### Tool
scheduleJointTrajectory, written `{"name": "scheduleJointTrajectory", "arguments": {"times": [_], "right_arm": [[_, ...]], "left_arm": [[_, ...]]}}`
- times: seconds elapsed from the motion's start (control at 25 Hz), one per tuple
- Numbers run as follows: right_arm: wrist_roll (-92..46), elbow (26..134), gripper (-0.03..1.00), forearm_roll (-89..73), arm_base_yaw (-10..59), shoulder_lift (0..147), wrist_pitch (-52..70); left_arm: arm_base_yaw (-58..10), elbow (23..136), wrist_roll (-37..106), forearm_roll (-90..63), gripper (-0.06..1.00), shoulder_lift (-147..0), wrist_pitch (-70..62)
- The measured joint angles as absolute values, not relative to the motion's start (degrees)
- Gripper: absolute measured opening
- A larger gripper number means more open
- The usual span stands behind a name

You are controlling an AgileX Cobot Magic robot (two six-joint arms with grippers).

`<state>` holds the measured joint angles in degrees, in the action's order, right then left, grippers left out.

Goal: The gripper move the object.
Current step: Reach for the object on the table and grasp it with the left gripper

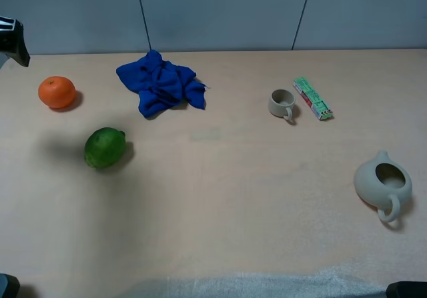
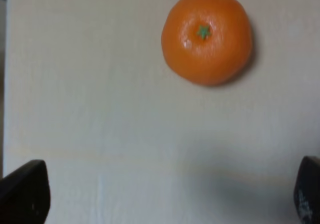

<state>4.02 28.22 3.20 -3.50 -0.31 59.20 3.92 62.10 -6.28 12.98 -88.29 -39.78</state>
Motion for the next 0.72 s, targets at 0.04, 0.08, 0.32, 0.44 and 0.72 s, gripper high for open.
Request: {"name": "scheduleJointTrajectory", "arguments": {"times": [0.04,0.08,0.32,0.44,0.72], "right_arm": [[4.02,28.22,0.69,3.20,-3.50,-0.31,59.20],[4.02,28.22,0.69,3.20,-3.50,-0.31,59.20],[4.02,28.22,0.69,3.20,-3.50,-0.31,59.20],[4.02,28.22,0.69,3.20,-3.50,-0.31,59.20],[4.02,28.22,0.69,3.20,-3.50,-0.31,59.20]], "left_arm": [[3.92,63.05,-6.28,12.98,0.99,-89.52,-39.78],[3.92,63.95,-6.28,12.98,0.99,-90.92,-39.78],[3.92,68.00,-6.28,11.70,0.99,-97.50,-39.09],[3.92,68.87,-6.28,11.56,0.99,-99.86,-38.04],[3.92,69.57,-6.91,11.27,0.99,-104.17,-34.99]]}}
